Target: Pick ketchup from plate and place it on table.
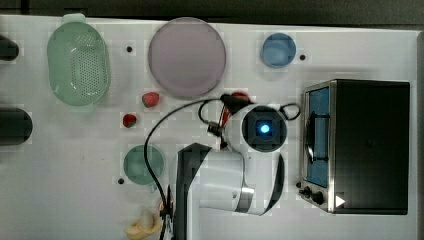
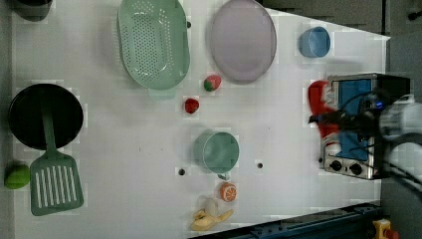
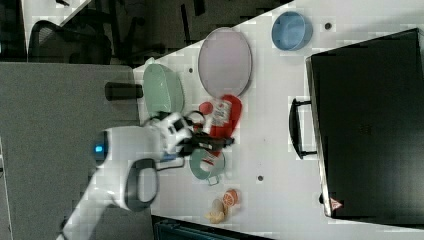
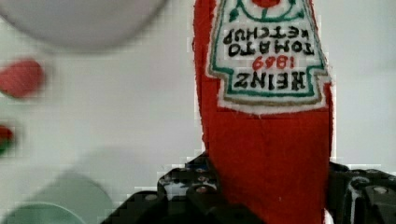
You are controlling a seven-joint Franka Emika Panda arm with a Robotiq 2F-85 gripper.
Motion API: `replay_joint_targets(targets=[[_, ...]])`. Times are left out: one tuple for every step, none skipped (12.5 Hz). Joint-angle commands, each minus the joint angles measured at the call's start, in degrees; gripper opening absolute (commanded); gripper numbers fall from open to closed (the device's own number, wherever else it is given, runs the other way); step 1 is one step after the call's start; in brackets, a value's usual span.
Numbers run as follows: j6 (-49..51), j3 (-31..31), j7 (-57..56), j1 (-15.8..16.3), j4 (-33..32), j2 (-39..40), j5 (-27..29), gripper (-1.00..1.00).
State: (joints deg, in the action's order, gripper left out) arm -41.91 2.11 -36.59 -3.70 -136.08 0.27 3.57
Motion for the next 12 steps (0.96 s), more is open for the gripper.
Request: replay_joint_targets(targets=[[-7.1,-1.7,-0.9,0.2,-1.9,3.4,-0.2,0.2],[-8.8,-1.8,-0.9,0.3,-2.2,5.7,-0.2,0.2],[-10.4,-1.8,-0.9,0.3,-2.2,8.0,-0.2,0.2],[-12.2,-1.8,-0.9,0.3,-2.2,10.1,-0.2,0.2],[-13.8,-1.8,-0.9,0.3,-2.2,12.1,-0.2,0.25],[-15.3,-1.8,-0.9,0.3,-2.2,13.7,-0.2,0.44],[-16.7,-1.8,-0.9,0.3,-2.2,14.4,-0.2,0.66],[-16.9,-1.8,-0.9,0.3,-2.2,14.0,-0.2,0.88],[-16.3,-1.8,-0.8,0.3,-1.9,12.6,-0.2,1.0],[-14.8,-1.8,-0.1,0.4,-1.3,10.6,-0.1,1.0],[-12.4,-1.8,2.0,0.4,-0.4,8.0,0.1,1.0],[-9.2,-1.9,5.1,0.4,1.0,4.9,0.1,1.0]])
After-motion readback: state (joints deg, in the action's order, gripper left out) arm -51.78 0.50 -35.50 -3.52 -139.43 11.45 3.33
